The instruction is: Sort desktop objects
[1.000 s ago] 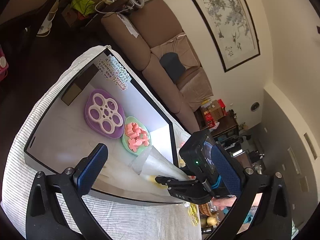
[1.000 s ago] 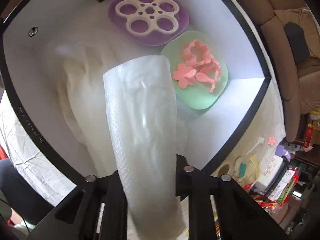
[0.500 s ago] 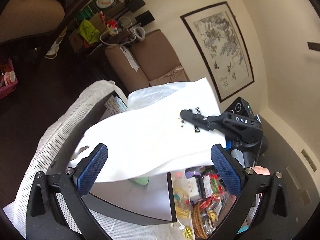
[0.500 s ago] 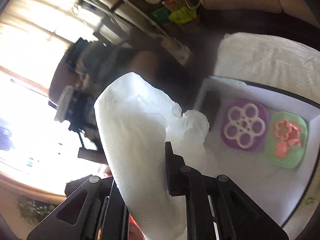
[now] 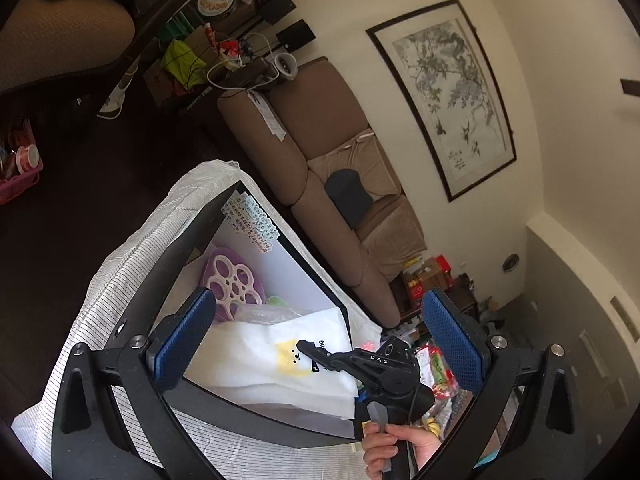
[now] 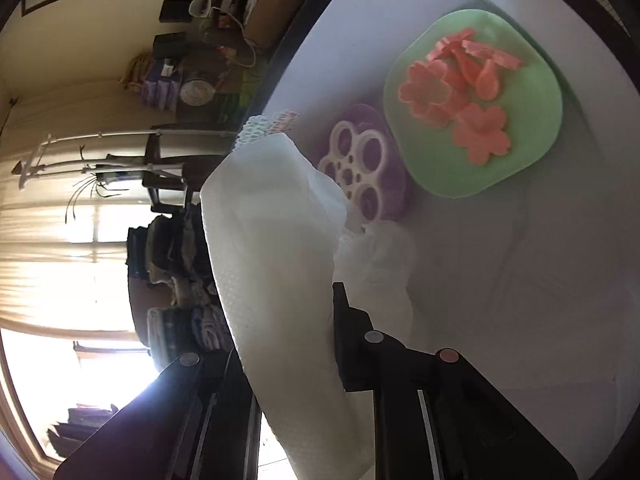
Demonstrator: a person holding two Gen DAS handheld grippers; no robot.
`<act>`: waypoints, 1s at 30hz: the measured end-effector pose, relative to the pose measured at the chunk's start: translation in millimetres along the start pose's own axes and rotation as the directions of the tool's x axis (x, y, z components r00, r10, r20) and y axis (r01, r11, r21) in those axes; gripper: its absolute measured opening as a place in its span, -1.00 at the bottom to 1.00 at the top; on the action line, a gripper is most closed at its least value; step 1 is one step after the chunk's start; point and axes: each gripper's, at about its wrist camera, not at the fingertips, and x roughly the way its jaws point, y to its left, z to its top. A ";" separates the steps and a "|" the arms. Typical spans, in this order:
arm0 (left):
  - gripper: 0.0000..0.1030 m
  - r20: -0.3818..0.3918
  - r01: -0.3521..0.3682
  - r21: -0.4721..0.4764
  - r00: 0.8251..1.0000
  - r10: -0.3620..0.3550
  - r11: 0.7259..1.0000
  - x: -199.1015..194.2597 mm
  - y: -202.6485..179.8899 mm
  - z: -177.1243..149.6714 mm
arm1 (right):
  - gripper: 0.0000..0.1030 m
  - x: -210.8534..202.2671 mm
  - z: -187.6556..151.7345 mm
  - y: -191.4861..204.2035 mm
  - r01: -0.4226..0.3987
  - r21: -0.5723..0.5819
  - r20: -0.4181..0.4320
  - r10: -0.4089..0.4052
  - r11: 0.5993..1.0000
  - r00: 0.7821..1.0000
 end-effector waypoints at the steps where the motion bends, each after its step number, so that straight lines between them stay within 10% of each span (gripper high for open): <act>1: 1.00 -0.016 -0.004 0.005 1.000 0.004 1.000 5.8 -2.5 -2.3 | -0.73 -1.1 0.3 1.0 0.045 -0.017 -0.001 -0.045 0.999 0.999; 3: 1.00 -0.056 -0.004 0.025 0.998 0.006 1.000 18.0 -9.5 -7.7 | -0.58 0.3 1.6 6.4 0.161 -0.075 0.008 -0.161 0.984 0.987; 6: 1.00 -0.120 -0.063 0.094 0.990 0.074 0.994 38.4 -20.4 -16.6 | 0.19 11.2 1.2 21.5 0.393 -0.195 0.010 -0.399 0.899 0.917; 11: 1.00 -0.175 -0.259 0.312 0.930 0.323 0.914 78.1 -37.8 -37.7 | 0.22 4.6 -13.9 61.6 0.554 -0.422 0.086 -0.577 0.717 0.812; 15: 1.00 -0.199 -0.269 0.328 0.917 0.345 0.906 94.0 -40.6 -48.3 | 0.36 -15.9 -28.7 89.0 0.656 -0.530 0.242 -0.646 0.537 0.724; 20: 1.00 -0.169 -0.236 0.270 0.943 0.287 0.933 81.1 -39.3 -40.6 | 0.36 -16.6 -31.6 99.3 0.589 -0.657 0.262 -0.589 0.471 0.764; 22: 1.00 -0.157 -0.225 0.241 0.951 0.267 0.944 75.1 -34.8 -34.7 | 0.35 3.8 -21.2 99.1 0.587 -0.681 0.249 -0.614 0.439 0.749; 28: 1.00 -0.150 -0.268 0.229 0.940 0.306 0.936 73.9 -26.3 -27.8 | 0.31 58.8 23.5 76.8 0.590 -0.681 0.211 -0.656 0.433 0.725; 30: 1.00 -0.149 -0.270 0.230 0.940 0.308 0.935 74.5 -26.3 -27.0 | 0.31 68.8 37.5 70.6 0.551 -0.672 0.167 -0.623 0.495 0.764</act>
